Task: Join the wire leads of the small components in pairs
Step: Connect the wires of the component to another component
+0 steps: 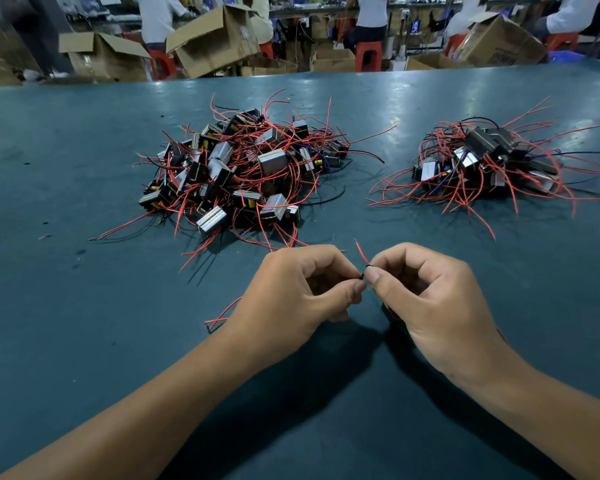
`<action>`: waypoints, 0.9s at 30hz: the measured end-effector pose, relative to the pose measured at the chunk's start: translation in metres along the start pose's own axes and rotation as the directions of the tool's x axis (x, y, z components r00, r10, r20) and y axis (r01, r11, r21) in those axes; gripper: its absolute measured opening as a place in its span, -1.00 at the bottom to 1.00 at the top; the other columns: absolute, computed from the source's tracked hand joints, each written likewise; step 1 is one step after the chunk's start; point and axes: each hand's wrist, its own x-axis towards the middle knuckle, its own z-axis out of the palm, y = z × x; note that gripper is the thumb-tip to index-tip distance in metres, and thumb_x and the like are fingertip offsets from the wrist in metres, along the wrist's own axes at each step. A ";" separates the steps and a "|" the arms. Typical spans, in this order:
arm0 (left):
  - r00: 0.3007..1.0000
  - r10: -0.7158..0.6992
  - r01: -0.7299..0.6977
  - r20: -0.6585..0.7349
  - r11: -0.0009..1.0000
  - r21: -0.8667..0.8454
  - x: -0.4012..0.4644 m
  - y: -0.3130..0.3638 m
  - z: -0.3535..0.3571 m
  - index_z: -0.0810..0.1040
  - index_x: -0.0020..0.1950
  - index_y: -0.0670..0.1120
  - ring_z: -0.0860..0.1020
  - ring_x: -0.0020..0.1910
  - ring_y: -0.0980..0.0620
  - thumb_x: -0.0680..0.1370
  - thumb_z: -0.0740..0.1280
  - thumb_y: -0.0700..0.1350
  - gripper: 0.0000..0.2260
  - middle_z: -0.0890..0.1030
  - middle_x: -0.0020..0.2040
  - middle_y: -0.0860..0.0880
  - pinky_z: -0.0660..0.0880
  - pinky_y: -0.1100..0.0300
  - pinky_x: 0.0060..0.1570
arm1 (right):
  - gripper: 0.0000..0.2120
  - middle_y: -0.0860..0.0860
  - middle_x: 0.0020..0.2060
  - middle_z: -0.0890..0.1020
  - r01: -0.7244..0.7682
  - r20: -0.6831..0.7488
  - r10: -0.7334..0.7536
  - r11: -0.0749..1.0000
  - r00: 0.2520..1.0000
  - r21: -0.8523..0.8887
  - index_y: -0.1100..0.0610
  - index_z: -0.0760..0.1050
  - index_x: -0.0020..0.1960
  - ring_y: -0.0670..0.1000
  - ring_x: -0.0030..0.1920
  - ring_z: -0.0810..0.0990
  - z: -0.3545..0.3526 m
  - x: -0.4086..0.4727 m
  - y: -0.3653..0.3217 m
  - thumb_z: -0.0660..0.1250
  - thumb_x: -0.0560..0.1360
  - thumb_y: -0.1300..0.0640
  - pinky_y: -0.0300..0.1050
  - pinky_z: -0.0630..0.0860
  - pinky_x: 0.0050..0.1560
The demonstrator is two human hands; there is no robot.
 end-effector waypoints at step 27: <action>0.948 0.317 -0.283 0.023 0.809 0.515 0.004 0.025 -0.011 0.58 -0.17 -0.04 0.42 -0.31 0.19 0.55 0.43 -0.06 -0.87 0.51 -0.28 0.09 0.27 0.41 -0.29 | -0.94 -0.07 -0.43 0.55 0.077 0.075 -0.066 0.985 0.995 -0.156 0.05 0.57 -0.23 -0.20 -0.42 0.41 0.002 -0.008 -0.013 0.39 0.41 0.18 -0.35 0.36 -0.40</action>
